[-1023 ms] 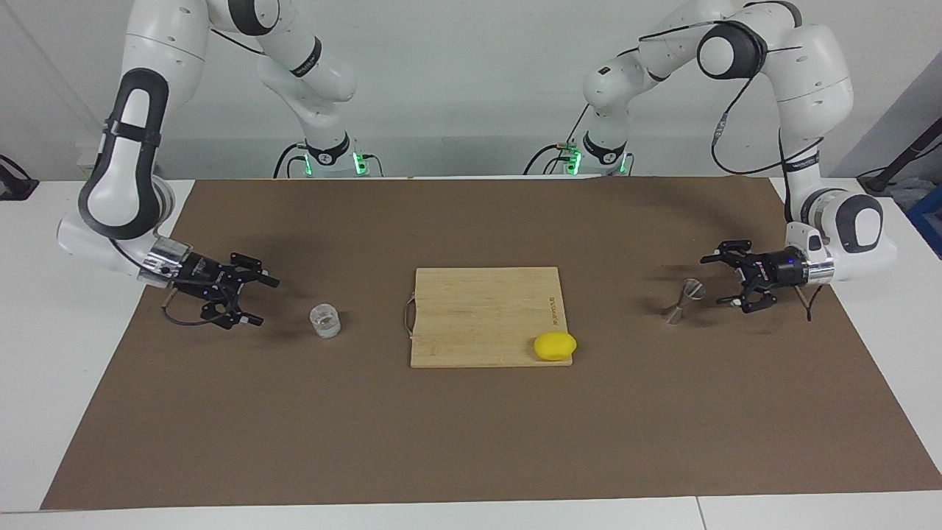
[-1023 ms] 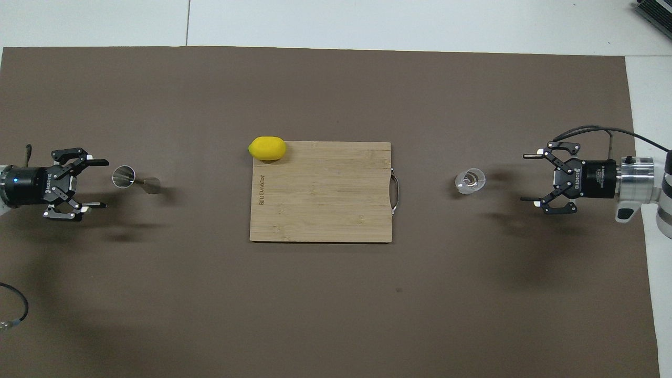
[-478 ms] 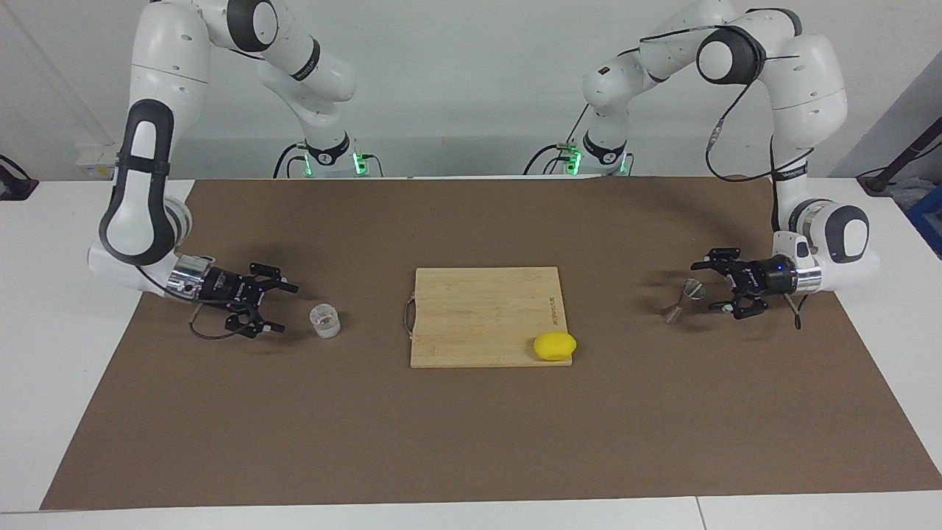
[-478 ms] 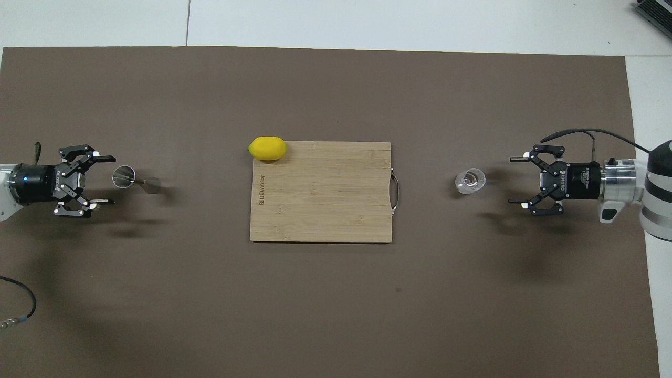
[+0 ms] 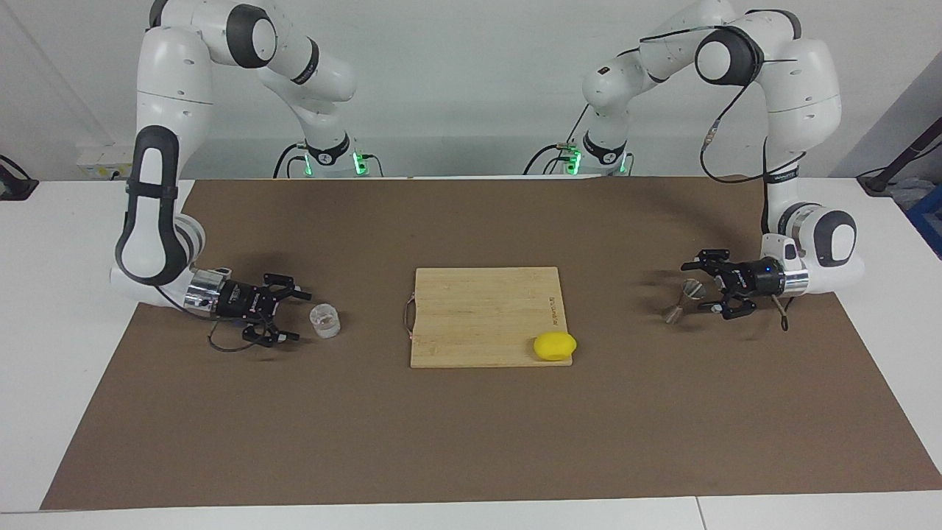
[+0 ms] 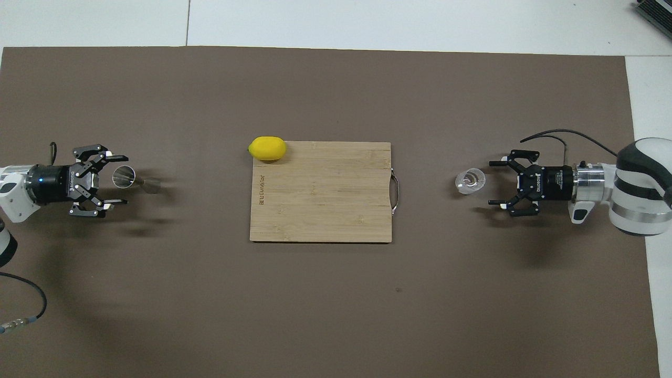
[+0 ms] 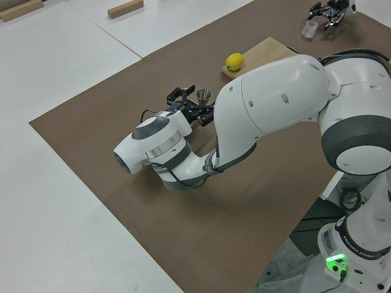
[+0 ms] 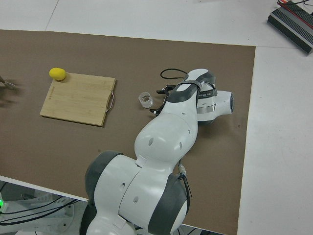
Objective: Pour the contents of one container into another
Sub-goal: 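Close the left gripper on the metal cup while the right gripper grasps the glass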
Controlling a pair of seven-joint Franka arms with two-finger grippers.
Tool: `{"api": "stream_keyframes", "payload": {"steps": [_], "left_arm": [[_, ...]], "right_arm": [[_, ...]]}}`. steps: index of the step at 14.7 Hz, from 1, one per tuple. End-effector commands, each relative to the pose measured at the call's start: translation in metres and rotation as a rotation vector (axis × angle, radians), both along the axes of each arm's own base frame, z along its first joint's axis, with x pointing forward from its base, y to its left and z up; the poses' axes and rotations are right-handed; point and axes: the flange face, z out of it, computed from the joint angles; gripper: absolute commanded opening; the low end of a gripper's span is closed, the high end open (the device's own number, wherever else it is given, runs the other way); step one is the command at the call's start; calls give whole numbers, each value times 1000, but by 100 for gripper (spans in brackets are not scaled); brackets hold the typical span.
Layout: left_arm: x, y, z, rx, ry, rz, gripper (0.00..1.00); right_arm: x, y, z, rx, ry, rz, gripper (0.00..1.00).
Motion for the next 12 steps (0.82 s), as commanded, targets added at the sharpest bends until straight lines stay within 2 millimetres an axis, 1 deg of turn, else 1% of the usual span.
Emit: {"api": "stream_keyframes", "payload": {"steps": [1, 4, 5, 7, 8, 10, 12], "left_arm": [[-1, -2, -2, -5, -18, 19, 95], [-1, -1, -2, -5, -18, 21, 85], [-1, -1, -2, -5, -18, 21, 82], [-1, -1, -2, -4, -17, 23, 80], [-1, -2, -3, -4, -20, 21, 77], [-1, -2, -3, -2, -26, 22, 66], [-1, -2, -3, 0, -31, 24, 60]], "right_arm": [[12, 14, -4, 45, 0, 7, 100], [13, 17, -5, 41, -3, 10, 100], [14, 25, -7, 38, -4, 20, 100], [16, 31, -12, 48, 0, 11, 100], [18, 35, -10, 54, -6, 9, 100], [18, 35, -10, 54, -4, 9, 100], [19, 34, -11, 43, -6, 6, 100]]}}
